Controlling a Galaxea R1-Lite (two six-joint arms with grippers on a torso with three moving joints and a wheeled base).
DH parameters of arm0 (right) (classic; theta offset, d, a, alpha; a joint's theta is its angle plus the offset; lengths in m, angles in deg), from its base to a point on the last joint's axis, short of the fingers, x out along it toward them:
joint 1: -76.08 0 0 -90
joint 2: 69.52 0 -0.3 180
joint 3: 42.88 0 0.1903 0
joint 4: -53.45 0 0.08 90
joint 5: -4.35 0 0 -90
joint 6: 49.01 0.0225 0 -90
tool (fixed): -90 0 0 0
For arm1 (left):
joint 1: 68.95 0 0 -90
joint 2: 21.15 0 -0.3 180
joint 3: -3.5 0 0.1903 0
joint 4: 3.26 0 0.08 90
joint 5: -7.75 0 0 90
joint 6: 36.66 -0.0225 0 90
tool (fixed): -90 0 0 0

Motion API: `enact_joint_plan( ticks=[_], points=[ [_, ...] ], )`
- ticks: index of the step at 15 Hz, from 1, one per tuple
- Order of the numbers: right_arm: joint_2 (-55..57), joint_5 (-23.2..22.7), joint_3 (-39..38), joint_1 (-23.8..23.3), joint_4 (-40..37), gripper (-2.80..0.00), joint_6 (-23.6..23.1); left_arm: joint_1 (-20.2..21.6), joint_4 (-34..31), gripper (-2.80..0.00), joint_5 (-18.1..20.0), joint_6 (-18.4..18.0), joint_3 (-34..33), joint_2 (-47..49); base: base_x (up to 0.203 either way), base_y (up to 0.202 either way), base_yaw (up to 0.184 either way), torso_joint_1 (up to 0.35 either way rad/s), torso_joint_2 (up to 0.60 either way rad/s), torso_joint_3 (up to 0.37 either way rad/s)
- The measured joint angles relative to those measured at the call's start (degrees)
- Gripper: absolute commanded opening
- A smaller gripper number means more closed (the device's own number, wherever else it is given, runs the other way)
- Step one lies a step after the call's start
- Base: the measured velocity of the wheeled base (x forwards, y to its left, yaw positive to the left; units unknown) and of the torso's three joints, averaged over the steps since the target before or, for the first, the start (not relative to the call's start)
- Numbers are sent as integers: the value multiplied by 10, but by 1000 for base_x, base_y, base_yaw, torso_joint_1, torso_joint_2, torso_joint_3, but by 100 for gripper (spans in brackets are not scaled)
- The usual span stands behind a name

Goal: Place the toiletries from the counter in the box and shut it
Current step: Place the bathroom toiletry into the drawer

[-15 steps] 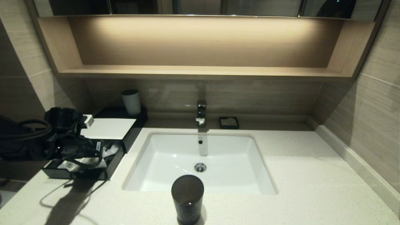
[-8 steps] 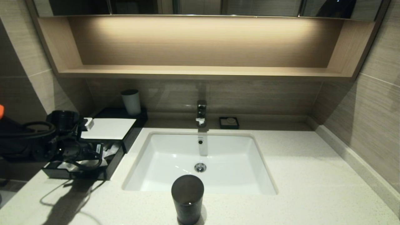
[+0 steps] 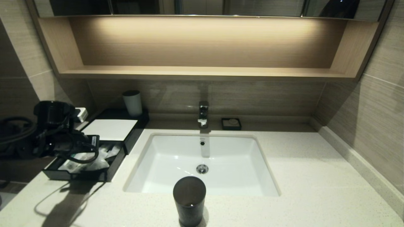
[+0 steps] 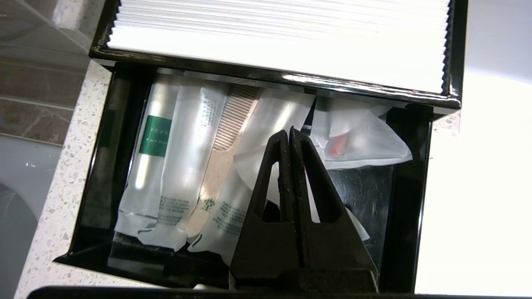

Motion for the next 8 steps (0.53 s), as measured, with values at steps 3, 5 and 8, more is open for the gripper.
enact_joint_plan(
  ticks=[3, 5, 8],
  points=[
    [0, 0, 0, 0, 0, -280, 0, 0, -1, -280, 0, 0, -22, -15, 0, 0, 0, 0, 0, 0],
    [0, 0, 0, 0, 0, -280, 0, 0, -2, -280, -1, -1, -37, -15, 0, 0, 0, 0, 0, 0],
    [0, 0, 0, 0, 0, -280, 0, -1, -1, -280, 2, -2, -51, -10, 0, 0, 0, 0, 0, 0]
  ],
)
